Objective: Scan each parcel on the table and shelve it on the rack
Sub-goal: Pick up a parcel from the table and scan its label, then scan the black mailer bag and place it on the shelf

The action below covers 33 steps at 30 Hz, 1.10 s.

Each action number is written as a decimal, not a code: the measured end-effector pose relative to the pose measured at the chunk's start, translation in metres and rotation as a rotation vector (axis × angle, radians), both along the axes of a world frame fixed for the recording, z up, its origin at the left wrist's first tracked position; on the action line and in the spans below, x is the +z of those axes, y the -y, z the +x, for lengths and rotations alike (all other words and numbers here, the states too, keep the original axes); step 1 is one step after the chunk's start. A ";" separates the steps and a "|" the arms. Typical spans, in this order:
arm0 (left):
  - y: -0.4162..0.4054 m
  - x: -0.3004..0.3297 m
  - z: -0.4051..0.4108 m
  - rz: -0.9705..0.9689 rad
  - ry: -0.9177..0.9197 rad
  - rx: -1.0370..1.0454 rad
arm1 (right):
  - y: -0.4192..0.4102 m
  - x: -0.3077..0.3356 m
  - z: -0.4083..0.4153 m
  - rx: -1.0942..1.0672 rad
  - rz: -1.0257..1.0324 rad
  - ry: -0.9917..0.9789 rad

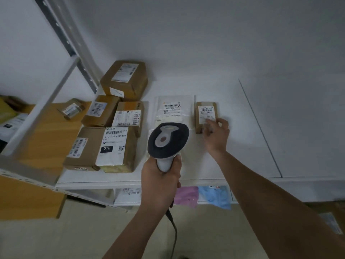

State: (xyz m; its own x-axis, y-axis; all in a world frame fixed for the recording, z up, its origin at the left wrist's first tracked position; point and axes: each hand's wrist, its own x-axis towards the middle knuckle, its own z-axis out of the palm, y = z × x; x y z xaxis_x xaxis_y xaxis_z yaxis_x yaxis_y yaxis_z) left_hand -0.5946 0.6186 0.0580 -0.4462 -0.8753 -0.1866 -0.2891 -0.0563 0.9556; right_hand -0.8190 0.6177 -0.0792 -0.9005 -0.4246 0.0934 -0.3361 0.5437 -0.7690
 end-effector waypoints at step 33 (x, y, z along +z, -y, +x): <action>0.131 0.047 0.417 -0.097 -0.037 0.371 | 0.146 0.076 0.464 0.582 0.224 -0.355</action>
